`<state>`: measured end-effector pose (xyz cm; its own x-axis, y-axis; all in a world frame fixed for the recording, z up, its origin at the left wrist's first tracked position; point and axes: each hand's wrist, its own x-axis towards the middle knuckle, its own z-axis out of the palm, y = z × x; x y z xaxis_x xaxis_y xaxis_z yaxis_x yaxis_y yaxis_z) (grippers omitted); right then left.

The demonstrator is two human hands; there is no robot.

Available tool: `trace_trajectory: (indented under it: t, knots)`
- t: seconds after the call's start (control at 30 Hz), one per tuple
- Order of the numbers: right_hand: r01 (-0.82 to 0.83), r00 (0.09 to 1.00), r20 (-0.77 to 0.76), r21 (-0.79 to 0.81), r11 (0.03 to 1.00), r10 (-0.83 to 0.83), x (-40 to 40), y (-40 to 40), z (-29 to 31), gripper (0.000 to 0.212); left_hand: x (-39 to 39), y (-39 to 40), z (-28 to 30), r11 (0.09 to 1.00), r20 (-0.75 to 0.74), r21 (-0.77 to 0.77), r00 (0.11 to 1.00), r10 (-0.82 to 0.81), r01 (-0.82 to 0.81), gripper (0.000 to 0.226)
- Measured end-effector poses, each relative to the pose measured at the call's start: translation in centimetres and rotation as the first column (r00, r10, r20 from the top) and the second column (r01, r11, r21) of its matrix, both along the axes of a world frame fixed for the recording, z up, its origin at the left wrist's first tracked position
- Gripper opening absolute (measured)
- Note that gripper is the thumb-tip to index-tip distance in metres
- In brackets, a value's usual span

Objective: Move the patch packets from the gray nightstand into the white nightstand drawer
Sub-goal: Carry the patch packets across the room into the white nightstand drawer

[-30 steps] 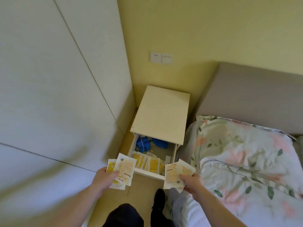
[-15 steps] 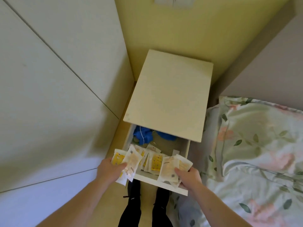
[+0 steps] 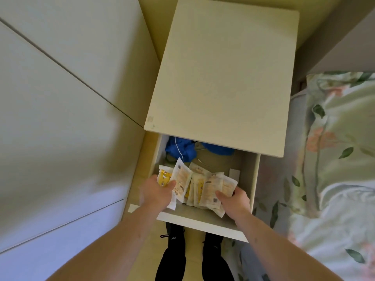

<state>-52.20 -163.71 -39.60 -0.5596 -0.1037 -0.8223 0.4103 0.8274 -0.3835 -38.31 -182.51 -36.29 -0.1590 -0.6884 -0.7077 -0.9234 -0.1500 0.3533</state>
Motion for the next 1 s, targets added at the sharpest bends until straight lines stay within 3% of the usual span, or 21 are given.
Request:
trace_trajectory:
  t: [0.33, 0.57, 0.67, 0.8, 0.93, 1.0]
  knots:
    - [-0.169, 0.970, -0.147, 0.161, 0.972, 0.193, 2.2, 1.7, 1.5, 0.031, -0.4, 0.6, -0.3, 0.991, 0.123, -0.132, 0.992, 0.007, 0.009, 0.021]
    - [-0.069, 0.992, -0.108, 0.011, 0.998, 0.070, 1.7, 0.9, 3.3, 0.022, 0.5, 0.3, -0.1, 0.983, 0.229, -0.170, 0.973, -0.022, 0.062, 0.031]
    - [-0.072, 0.997, -0.038, -0.015, 0.997, 0.071, 1.0, -0.7, 2.2, 0.029, 1.1, 0.0, -0.3, 0.964, 0.308, -0.183, 0.942, -0.131, 0.194, 0.038]
    - [-0.129, 0.992, 0.020, 0.064, 0.990, 0.128, 1.3, -2.1, 0.4, 0.037, 1.7, -0.4, -0.6, 0.925, 0.384, -0.186, 0.891, -0.241, 0.330, 0.045]
    - [-0.272, 0.961, 0.017, 0.216, 0.938, 0.274, 2.3, -2.2, 0.2, 0.077, 1.8, -0.9, -0.4, 0.916, 0.416, -0.156, 0.865, -0.279, 0.370, 0.049]
    - [-0.301, 0.950, -0.020, 0.195, 0.934, 0.311, 2.6, -2.3, 0.5, 0.080, 1.8, -1.1, -0.1, 0.912, 0.426, -0.132, 0.853, -0.302, 0.389, 0.050]
